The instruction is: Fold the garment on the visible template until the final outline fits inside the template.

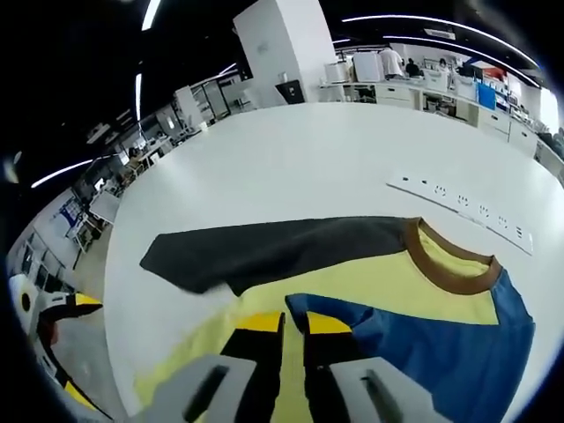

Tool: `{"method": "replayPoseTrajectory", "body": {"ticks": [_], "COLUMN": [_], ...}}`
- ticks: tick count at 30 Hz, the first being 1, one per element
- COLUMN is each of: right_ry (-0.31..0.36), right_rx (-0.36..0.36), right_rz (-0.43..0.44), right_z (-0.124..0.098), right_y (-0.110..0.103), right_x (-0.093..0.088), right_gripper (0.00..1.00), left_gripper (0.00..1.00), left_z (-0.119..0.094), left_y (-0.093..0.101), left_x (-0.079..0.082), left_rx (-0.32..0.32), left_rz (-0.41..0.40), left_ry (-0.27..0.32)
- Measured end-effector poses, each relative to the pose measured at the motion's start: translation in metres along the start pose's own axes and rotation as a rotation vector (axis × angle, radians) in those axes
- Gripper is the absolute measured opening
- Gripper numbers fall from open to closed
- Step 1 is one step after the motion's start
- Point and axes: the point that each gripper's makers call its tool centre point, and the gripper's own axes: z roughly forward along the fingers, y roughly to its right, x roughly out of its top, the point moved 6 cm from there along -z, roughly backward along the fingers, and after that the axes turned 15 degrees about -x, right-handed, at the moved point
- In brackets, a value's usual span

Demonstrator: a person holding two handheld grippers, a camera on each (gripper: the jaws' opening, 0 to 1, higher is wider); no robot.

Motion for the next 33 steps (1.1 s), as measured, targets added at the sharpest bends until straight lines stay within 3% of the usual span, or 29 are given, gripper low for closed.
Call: {"method": "replayPoseTrajectory", "body": {"ticks": [13, 27, 33], "right_ry": [0.065, 0.005, -0.008], "right_rx": [-0.016, -0.124, -0.134], "right_rz": [-0.049, -0.029, 0.0], "right_z": [-0.02, -0.008, 0.003], "right_y": [0.014, 0.054, 0.062], "right_x": [0.013, -0.002, -0.01], "right_gripper": [0.18, 0.19, 0.19], "left_gripper": [0.95, 0.96, 0.98], "left_z": [0.002, 0.001, -0.002], "left_y": [0.001, 0.0, 0.0], "left_x": [0.003, 0.004, 0.002], "left_rx": [-0.005, 0.0, 0.009], "left_rz": [0.009, 0.01, -0.007], "left_ry": [0.004, 0.002, 0.013]}}
